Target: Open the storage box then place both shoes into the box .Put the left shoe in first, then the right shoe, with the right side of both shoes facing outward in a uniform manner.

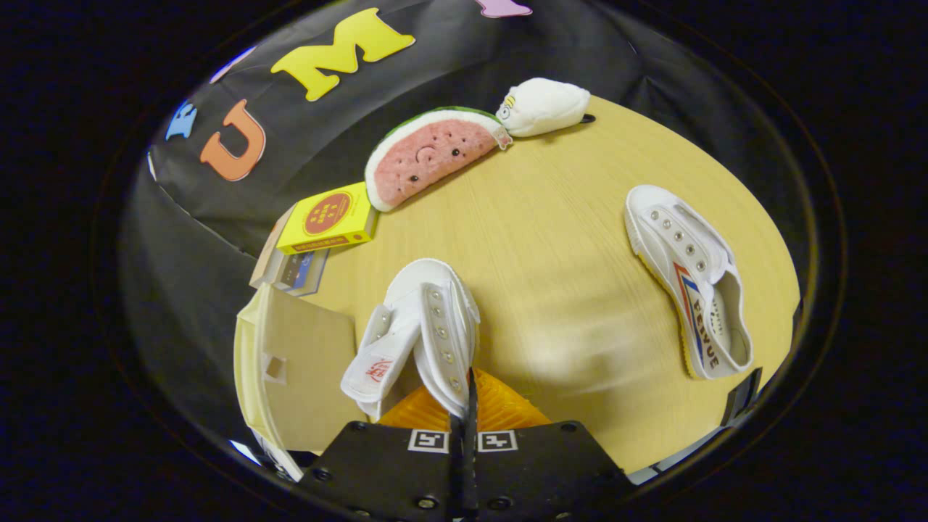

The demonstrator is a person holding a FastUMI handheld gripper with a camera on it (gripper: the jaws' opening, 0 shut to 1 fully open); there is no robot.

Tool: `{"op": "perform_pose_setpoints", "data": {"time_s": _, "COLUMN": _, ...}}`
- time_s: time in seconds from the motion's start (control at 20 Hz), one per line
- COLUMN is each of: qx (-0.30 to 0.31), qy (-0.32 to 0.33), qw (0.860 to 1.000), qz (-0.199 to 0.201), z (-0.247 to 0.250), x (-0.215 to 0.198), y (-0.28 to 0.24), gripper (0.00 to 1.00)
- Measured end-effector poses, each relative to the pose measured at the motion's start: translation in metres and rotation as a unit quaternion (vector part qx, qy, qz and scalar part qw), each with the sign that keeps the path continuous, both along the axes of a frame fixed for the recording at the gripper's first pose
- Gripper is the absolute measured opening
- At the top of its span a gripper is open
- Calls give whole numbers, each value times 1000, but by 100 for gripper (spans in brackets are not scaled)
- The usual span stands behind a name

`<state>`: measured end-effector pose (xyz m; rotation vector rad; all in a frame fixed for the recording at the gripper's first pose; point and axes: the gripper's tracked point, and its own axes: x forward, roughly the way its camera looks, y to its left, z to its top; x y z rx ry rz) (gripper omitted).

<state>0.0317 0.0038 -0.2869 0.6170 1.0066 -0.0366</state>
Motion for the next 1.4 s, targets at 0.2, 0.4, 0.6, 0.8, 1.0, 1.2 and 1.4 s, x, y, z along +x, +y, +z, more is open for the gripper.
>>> {"op": "perform_pose_setpoints", "data": {"time_s": 0.2, "qx": 6, "qy": -26, "qw": 999, "qz": -24, "z": 60, "x": 6, "y": 41, "gripper": 0}}
{"op": "perform_pose_setpoints", "data": {"time_s": 0.4, "qx": 1, "qy": -63, "qw": 997, "qz": -34, "z": 117, "x": 17, "y": 100, "gripper": 0}}
{"op": "perform_pose_setpoints", "data": {"time_s": 0.6, "qx": 8, "qy": -84, "qw": 996, "qz": -23, "z": 141, "x": 26, "y": 175, "gripper": 0}}
{"op": "perform_pose_setpoints", "data": {"time_s": 0.8, "qx": 38, "qy": -74, "qw": 996, "qz": -25, "z": 132, "x": 29, "y": 247, "gripper": 0}}
{"op": "perform_pose_setpoints", "data": {"time_s": 1.0, "qx": 45, "qy": -64, "qw": 996, "qz": -32, "z": 104, "x": 33, "y": 291, "gripper": 0}}
{"op": "perform_pose_setpoints", "data": {"time_s": 1.2, "qx": 49, "qy": -41, "qw": 997, "qz": -49, "z": 73, "x": 31, "y": 309, "gripper": 0}}
{"op": "perform_pose_setpoints", "data": {"time_s": 1.4, "qx": 63, "qy": -35, "qw": 994, "qz": -83, "z": 56, "x": 41, "y": 309, "gripper": 0}}
